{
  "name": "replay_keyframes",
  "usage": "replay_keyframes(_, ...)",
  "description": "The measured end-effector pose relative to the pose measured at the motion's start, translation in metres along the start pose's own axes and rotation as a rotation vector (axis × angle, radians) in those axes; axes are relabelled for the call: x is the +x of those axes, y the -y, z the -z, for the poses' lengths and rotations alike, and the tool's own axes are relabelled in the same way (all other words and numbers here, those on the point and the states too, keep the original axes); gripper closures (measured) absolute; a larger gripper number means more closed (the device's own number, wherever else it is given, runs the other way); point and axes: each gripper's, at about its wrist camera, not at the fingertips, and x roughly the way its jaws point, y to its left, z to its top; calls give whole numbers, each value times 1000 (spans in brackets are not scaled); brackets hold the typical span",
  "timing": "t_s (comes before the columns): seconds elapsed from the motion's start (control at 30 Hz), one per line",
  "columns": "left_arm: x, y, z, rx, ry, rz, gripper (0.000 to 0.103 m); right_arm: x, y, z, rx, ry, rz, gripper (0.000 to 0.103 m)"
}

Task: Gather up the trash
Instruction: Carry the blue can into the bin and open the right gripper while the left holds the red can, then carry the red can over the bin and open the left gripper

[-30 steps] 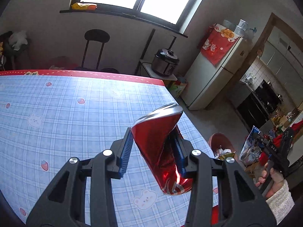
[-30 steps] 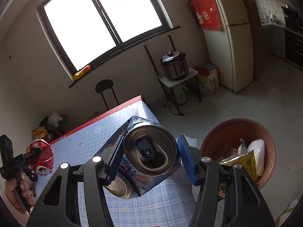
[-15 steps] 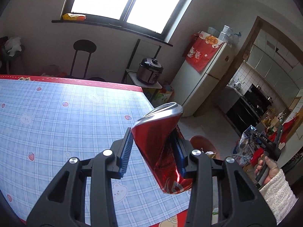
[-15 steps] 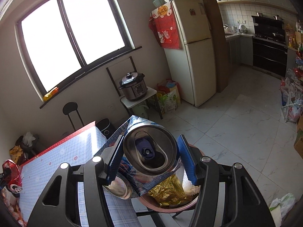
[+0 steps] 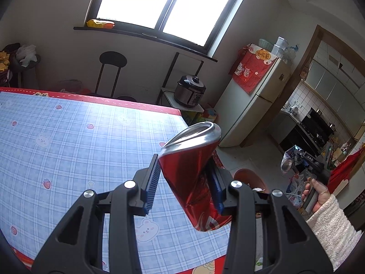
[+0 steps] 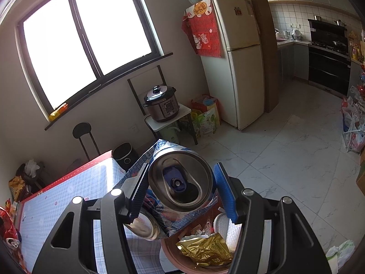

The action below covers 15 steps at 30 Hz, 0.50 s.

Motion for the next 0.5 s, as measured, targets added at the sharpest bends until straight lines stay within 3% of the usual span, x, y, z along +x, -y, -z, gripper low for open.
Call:
replay_keyframes(0.07, -1, -1, -3, 0, 2, -5, 61, 10, -1, -1, 15, -16, -8, 45)
replay_keyframes(0.17, -1, 1, -7, 10, 2, -8, 61, 18, 3, -2, 54, -22, 6, 17)
replay_keyframes(0.33, 3, 11, -12, 32, 5, 11, 61, 2, 3, -1, 68, 2, 27, 10)
replay_keyframes(0.5, 10, 34, -23, 80, 5, 63, 61, -46, -4, -1, 1, 58, 75, 6)
